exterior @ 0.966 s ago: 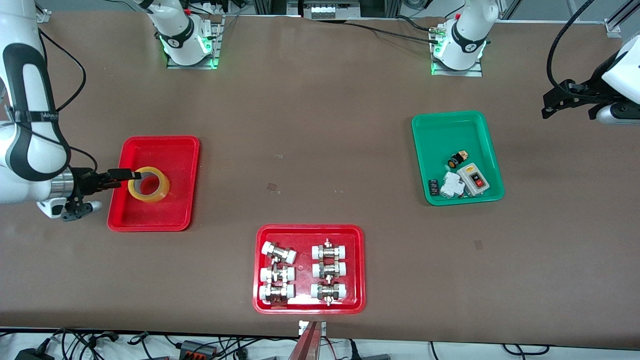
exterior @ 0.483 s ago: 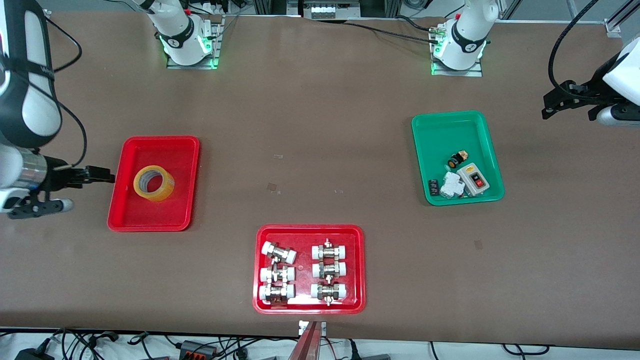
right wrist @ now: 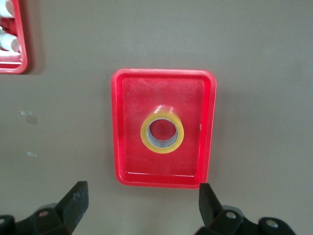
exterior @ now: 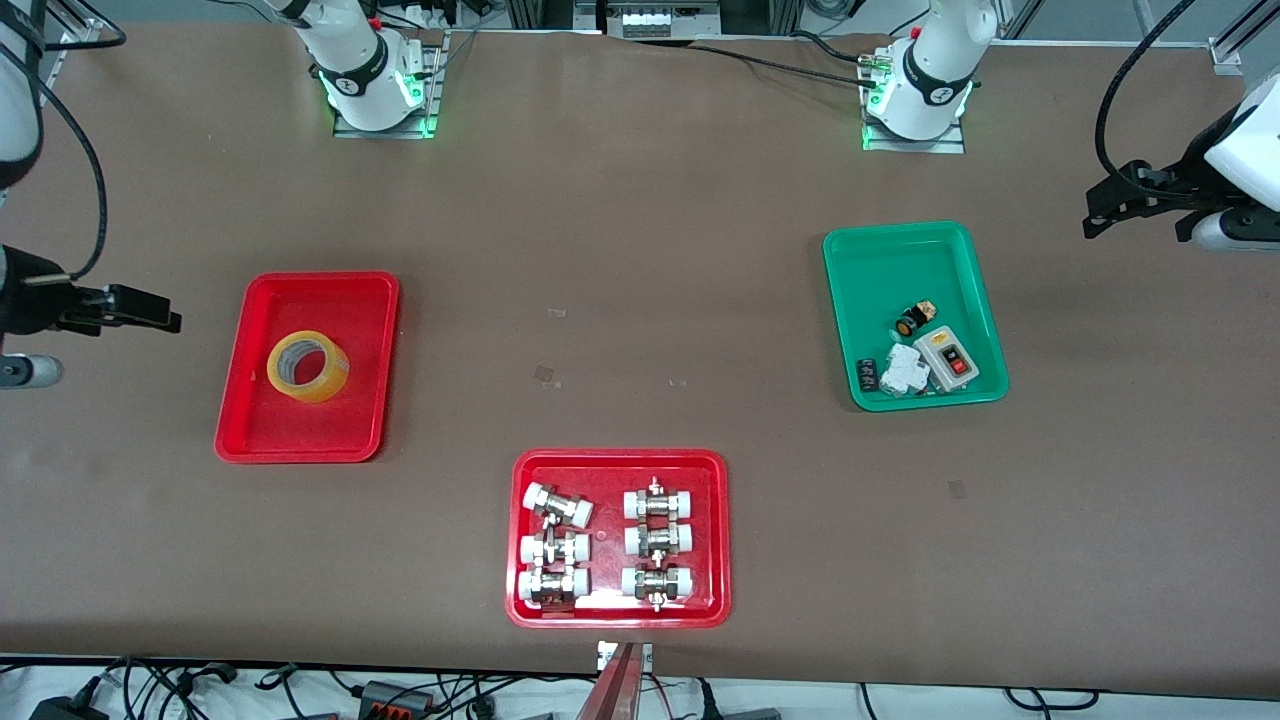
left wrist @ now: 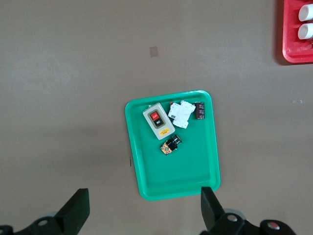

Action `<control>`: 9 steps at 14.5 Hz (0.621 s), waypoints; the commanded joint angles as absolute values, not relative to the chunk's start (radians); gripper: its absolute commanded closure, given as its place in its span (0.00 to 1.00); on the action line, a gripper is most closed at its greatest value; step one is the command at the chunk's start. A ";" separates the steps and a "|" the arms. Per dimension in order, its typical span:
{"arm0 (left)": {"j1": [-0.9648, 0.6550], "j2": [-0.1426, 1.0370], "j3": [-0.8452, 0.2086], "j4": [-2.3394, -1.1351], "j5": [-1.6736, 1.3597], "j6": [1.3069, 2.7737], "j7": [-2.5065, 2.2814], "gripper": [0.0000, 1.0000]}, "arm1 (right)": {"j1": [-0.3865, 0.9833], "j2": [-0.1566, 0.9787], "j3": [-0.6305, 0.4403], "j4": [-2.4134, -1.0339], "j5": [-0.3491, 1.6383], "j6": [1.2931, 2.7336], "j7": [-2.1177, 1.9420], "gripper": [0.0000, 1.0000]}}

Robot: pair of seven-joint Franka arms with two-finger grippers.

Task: Left arm passes tape to right arm into tray

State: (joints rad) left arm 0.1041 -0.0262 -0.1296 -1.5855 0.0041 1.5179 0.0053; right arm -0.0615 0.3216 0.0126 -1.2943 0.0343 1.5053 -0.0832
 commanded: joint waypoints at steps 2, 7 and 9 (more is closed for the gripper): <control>0.114 -0.009 -0.135 -1.554 -0.008 1.506 0.028 0.00 | -0.038 0.342 0.002 -1.246 0.011 1.505 -0.048 0.00; 0.114 -0.009 -0.135 -1.554 -0.008 1.503 0.028 0.00 | 0.018 0.315 -0.066 -1.293 -0.008 1.656 -0.058 0.00; 0.114 -0.009 -0.135 -1.554 -0.008 1.503 0.028 0.00 | 0.017 0.267 -0.075 -1.362 -0.006 1.718 -0.061 0.00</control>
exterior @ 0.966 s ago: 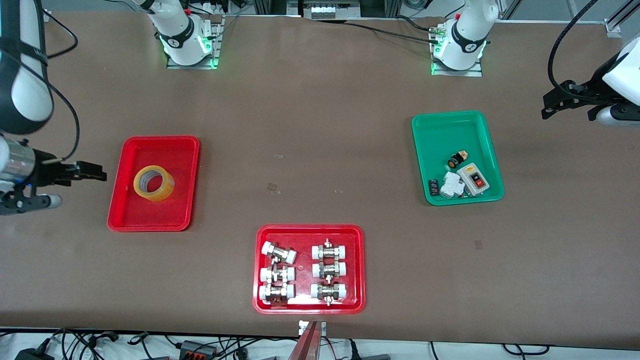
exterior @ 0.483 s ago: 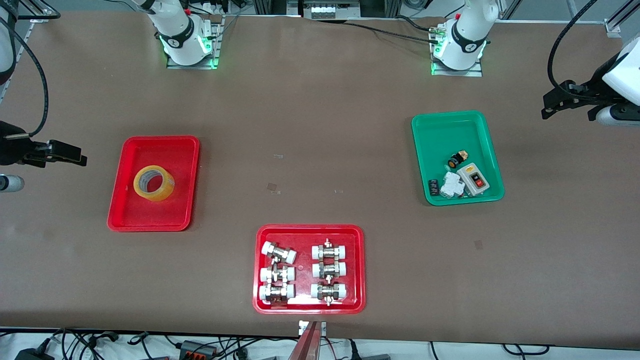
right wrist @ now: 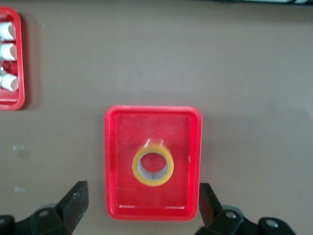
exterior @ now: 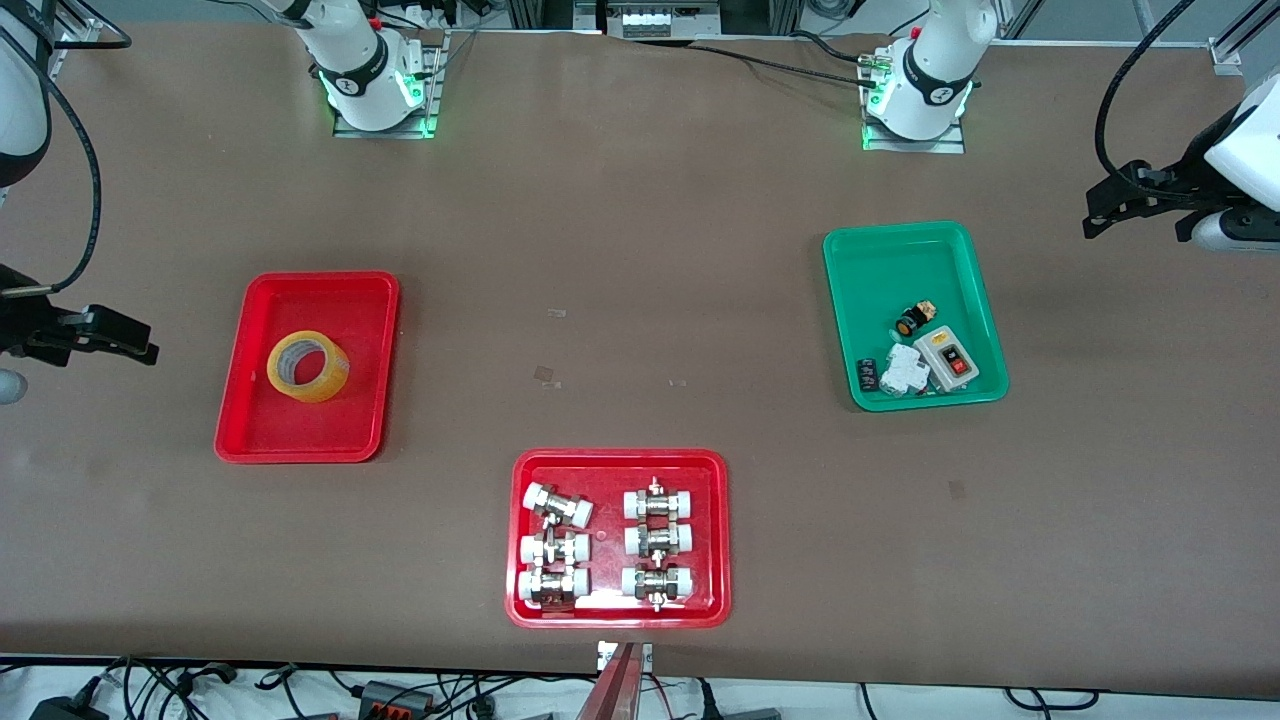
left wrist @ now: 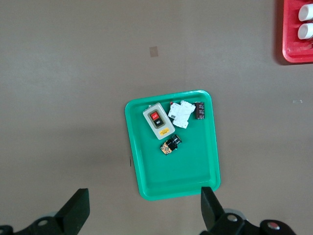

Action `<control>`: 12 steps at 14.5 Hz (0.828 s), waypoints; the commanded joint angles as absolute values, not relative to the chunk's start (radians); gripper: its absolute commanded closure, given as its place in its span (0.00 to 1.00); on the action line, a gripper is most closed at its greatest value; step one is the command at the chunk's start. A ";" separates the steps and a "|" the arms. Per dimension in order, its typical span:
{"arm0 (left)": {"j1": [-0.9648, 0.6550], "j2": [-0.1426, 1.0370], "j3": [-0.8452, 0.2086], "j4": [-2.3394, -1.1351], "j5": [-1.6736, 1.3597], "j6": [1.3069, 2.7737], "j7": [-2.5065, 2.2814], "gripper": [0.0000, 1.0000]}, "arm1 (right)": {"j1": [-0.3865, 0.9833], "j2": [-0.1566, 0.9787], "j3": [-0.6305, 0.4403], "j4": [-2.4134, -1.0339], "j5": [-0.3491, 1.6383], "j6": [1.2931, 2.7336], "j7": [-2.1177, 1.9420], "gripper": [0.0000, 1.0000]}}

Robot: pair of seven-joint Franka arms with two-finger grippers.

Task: Left arm passes tape to right arm into tray

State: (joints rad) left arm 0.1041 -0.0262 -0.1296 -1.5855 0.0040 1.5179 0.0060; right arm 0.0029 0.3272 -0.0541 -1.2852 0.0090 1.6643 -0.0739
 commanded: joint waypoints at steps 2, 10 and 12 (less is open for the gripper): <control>0.114 -0.009 -0.133 -1.554 -0.008 1.502 0.028 0.00 | 0.017 0.232 -0.075 -1.402 -0.015 1.723 -0.061 0.00; 0.114 -0.009 -0.133 -1.554 -0.008 1.500 0.028 0.00 | 0.015 0.057 -0.071 -1.658 -0.002 1.763 -0.057 0.00; 0.114 -0.009 -0.133 -1.554 -0.008 1.502 0.028 0.00 | 0.015 0.045 -0.071 -1.690 -0.002 1.766 -0.046 0.00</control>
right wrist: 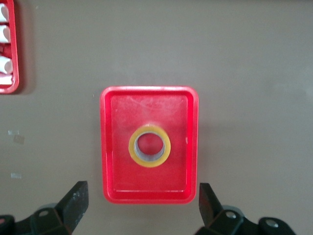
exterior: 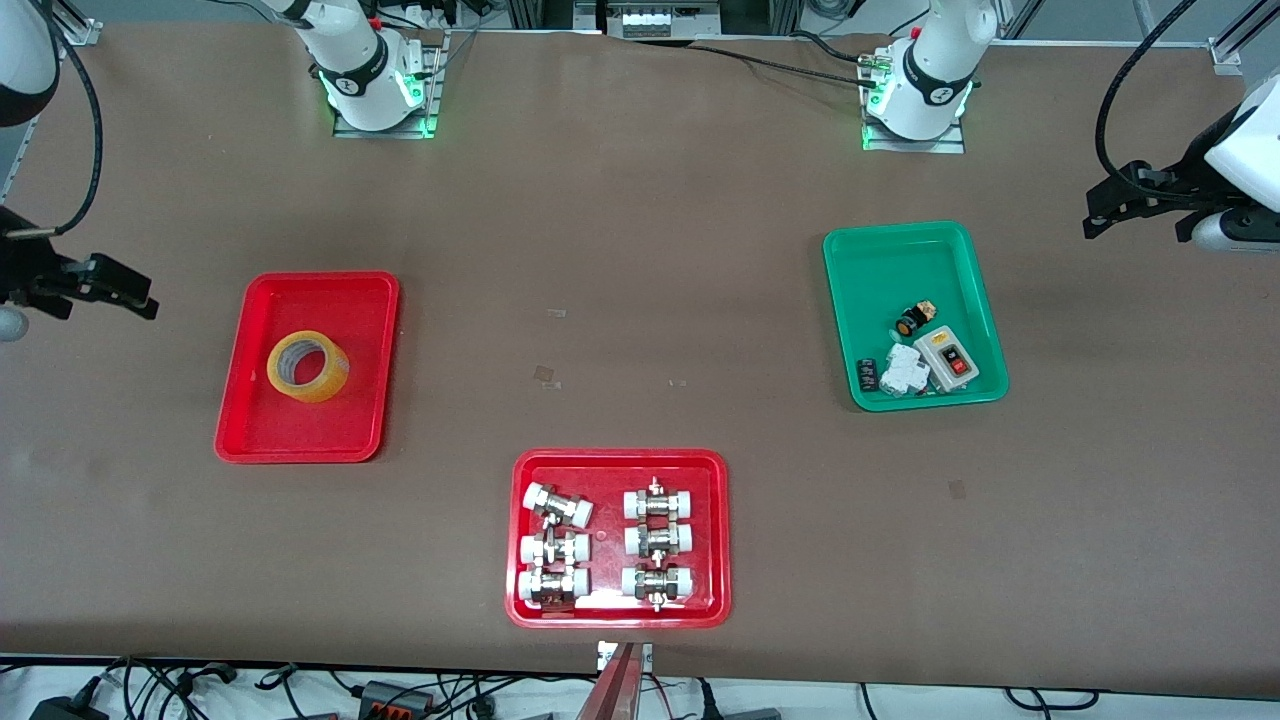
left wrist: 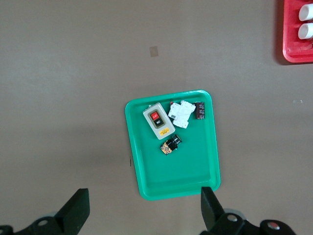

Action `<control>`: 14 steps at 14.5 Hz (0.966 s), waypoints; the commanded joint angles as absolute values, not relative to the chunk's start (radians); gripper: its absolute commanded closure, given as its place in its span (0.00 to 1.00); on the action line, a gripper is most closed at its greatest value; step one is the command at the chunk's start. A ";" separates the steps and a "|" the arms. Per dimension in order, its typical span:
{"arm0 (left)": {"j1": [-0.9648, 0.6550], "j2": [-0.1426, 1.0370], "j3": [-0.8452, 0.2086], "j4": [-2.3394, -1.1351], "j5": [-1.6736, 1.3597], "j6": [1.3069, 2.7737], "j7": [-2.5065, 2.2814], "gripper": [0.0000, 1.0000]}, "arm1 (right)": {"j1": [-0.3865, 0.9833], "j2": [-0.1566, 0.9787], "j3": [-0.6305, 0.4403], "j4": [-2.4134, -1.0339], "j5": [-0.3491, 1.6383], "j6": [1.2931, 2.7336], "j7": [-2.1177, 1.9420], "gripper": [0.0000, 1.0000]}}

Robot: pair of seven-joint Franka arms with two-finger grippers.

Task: Left arm passes tape to right arm into tray

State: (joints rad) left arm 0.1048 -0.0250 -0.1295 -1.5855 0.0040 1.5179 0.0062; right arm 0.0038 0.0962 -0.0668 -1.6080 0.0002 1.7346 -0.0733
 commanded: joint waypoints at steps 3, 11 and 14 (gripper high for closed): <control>0.115 -0.009 -0.133 -1.554 -0.008 1.500 0.028 0.00 | 0.017 0.026 -0.071 -1.715 -0.002 1.781 -0.046 0.00; 0.115 -0.009 -0.133 -1.554 -0.008 1.500 0.028 0.00 | 0.017 0.017 -0.064 -1.710 -0.002 1.763 -0.044 0.00; 0.115 -0.009 -0.133 -1.554 -0.008 1.500 0.028 0.00 | 0.017 0.015 -0.063 -1.709 0.000 1.758 -0.044 0.00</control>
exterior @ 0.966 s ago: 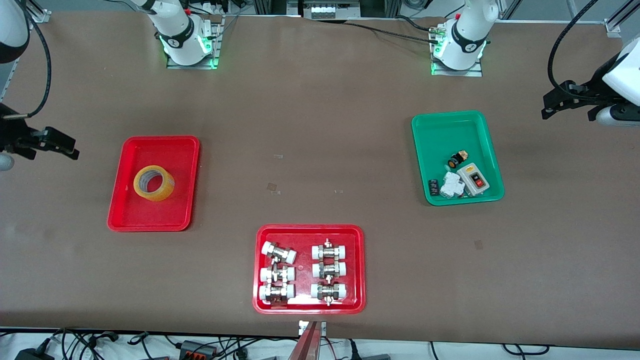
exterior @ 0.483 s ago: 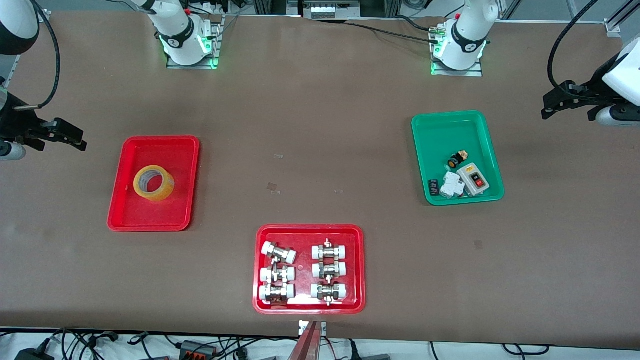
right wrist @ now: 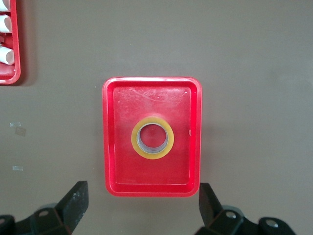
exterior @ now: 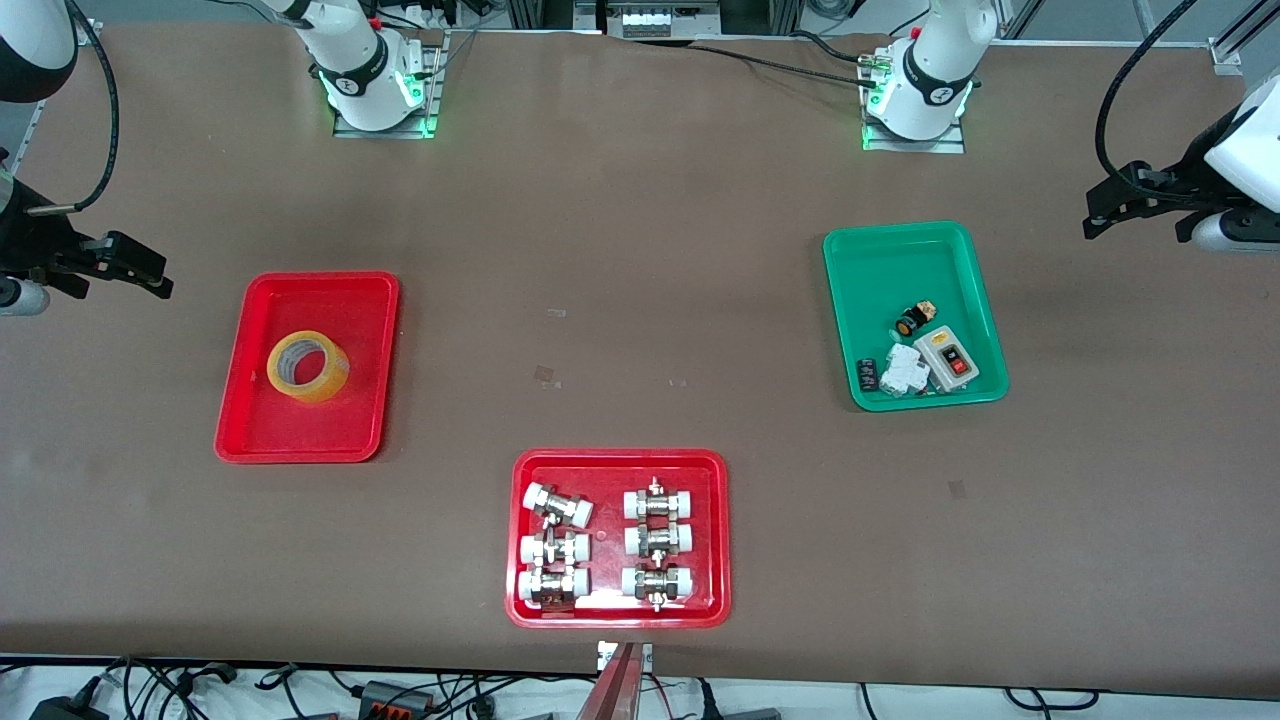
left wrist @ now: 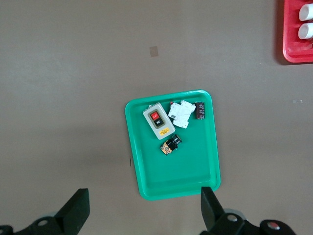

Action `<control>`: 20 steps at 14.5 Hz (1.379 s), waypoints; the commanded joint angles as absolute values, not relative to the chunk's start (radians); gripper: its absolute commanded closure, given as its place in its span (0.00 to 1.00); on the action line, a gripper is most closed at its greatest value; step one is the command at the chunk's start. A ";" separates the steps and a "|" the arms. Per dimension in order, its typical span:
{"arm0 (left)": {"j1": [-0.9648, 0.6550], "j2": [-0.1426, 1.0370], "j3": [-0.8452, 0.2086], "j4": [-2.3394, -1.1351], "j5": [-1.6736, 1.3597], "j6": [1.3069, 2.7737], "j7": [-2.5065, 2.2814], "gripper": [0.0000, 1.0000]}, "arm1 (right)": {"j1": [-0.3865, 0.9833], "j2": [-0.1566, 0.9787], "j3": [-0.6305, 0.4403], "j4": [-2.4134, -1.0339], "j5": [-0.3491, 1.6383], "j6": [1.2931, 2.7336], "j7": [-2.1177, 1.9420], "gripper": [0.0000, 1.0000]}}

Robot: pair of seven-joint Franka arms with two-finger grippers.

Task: Left arm passes tape to right arm into tray

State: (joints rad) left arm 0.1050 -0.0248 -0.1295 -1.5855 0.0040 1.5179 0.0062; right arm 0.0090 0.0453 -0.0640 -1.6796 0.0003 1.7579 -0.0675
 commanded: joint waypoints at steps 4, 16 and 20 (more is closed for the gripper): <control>0.115 -0.009 -0.133 -1.554 -0.008 1.500 0.028 0.00 | -0.012 0.014 -0.057 -1.710 0.002 1.756 -0.044 0.00; 0.115 -0.009 -0.133 -1.554 -0.008 1.500 0.028 0.00 | -0.037 -0.006 -0.009 -1.713 0.008 1.737 -0.044 0.00; 0.115 -0.009 -0.133 -1.555 -0.008 1.499 0.028 0.00 | -0.034 -0.008 -0.006 -1.712 0.008 1.726 -0.046 0.00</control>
